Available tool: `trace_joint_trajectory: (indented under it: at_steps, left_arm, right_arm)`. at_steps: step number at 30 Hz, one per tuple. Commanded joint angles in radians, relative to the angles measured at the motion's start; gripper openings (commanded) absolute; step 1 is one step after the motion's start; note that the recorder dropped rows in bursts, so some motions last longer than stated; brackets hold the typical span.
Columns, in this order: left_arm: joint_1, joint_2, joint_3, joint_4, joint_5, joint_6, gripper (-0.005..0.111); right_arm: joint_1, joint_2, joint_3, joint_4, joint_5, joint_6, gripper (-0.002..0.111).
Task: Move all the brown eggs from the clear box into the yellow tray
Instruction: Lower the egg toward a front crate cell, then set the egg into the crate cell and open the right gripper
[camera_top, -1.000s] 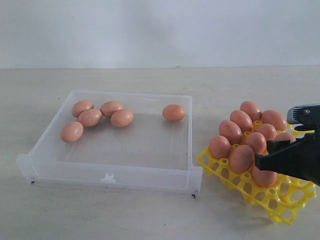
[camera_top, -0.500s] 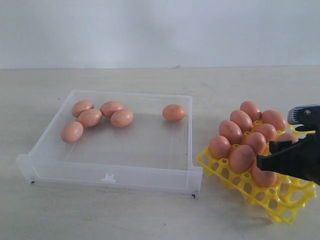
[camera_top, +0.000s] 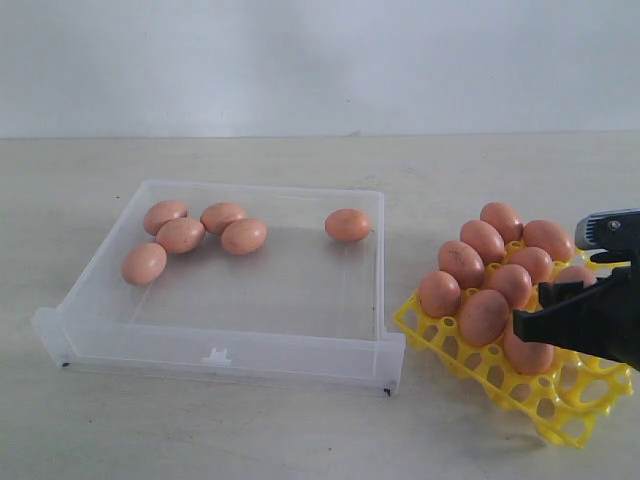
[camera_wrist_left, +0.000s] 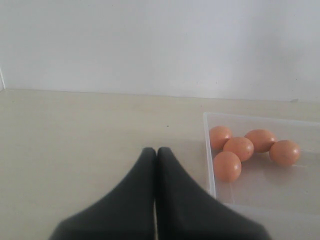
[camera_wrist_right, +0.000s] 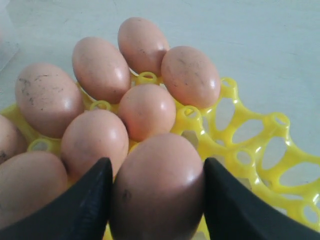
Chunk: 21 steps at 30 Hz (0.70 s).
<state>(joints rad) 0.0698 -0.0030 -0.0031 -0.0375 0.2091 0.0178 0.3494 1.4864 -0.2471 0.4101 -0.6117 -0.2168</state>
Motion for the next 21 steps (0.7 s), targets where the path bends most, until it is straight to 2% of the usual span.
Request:
trace_joint_trajectory:
  at_steps: [1, 21]
  left_arm:
    - [0.001, 0.003, 0.003, 0.002, -0.006, 0.002, -0.004]
    - [0.001, 0.003, 0.003, 0.002, -0.006, 0.002, -0.004]
  right_arm:
    - [-0.001, 0.001, 0.003, 0.004, -0.019, -0.005, 0.005]
    - [-0.001, 0.050, 0.000, 0.000, -0.044, -0.002, 0.005]
